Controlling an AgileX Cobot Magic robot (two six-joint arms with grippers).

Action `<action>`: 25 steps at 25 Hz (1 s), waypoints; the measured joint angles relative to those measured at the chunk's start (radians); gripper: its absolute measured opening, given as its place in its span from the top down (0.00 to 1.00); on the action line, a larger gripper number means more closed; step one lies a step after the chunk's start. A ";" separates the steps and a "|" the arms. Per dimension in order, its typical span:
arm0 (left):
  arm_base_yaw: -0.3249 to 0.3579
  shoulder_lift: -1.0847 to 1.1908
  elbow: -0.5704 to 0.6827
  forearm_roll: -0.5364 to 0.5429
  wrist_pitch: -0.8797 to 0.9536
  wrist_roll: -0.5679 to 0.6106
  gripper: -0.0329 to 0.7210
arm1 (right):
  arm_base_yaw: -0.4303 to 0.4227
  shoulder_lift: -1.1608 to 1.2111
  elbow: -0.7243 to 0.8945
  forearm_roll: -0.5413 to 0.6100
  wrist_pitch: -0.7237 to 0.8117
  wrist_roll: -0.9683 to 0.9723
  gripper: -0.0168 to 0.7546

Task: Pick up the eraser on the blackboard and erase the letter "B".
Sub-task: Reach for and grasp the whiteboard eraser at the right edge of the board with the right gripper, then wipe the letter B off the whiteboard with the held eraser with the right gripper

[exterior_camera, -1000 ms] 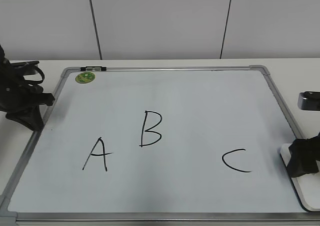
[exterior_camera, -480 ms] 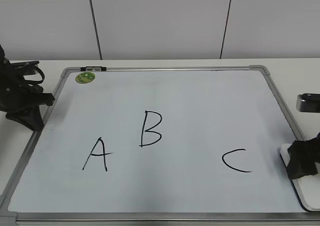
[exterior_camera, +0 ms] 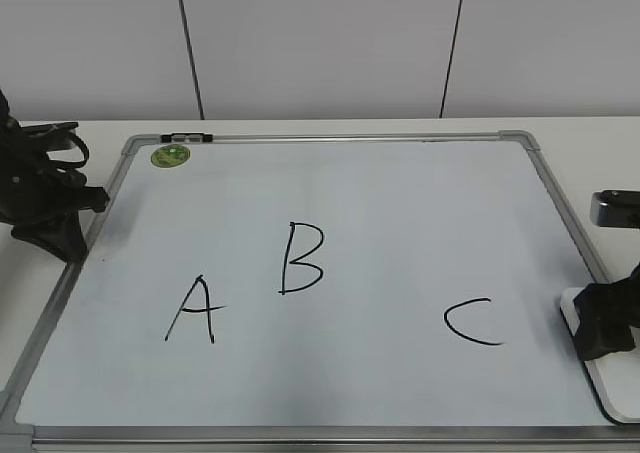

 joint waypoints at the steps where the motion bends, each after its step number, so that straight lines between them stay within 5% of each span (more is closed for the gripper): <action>1: 0.000 0.000 0.000 0.000 0.000 0.000 0.94 | 0.000 0.000 0.000 0.000 0.000 0.000 0.23; 25: 0.000 0.000 0.000 0.000 0.000 0.000 0.94 | 0.000 -0.078 -0.011 0.000 0.019 -0.002 0.26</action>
